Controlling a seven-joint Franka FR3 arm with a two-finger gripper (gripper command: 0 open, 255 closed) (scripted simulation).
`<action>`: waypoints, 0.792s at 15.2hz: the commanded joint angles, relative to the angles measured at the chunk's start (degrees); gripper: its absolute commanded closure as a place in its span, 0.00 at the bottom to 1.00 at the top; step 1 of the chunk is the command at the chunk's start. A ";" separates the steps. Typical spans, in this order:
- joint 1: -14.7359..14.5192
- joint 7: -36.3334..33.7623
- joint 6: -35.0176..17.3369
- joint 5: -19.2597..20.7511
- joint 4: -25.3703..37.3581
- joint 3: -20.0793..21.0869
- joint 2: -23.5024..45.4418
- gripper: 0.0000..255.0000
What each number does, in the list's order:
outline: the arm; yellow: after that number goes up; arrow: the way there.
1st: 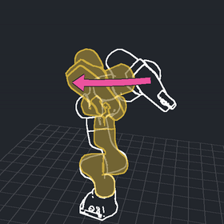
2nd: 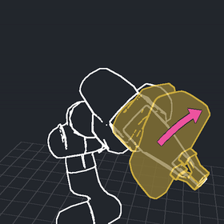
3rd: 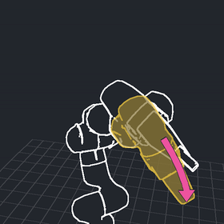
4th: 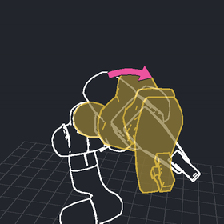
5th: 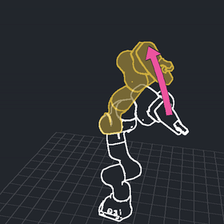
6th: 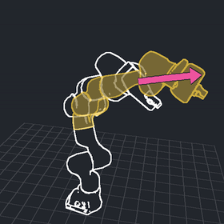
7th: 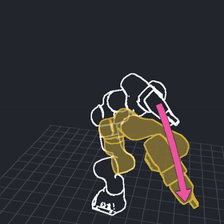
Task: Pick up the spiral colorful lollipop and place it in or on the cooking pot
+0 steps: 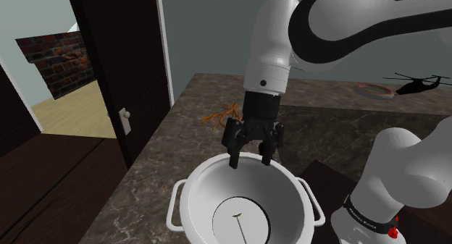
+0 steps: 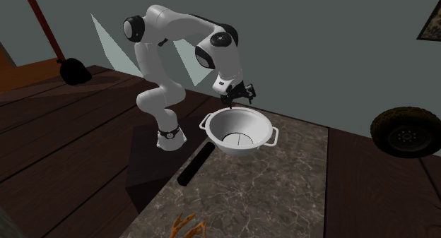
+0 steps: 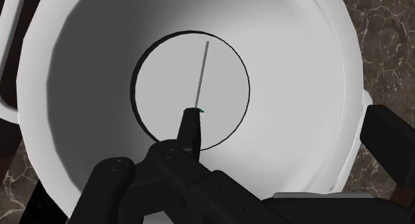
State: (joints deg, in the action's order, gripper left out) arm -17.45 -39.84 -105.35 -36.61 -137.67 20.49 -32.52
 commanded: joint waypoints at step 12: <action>1.19 -0.59 6.96 2.54 5.69 -3.23 -0.57 0.00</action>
State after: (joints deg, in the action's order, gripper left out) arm -16.26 -40.42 -98.41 -34.08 -132.00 17.27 -33.09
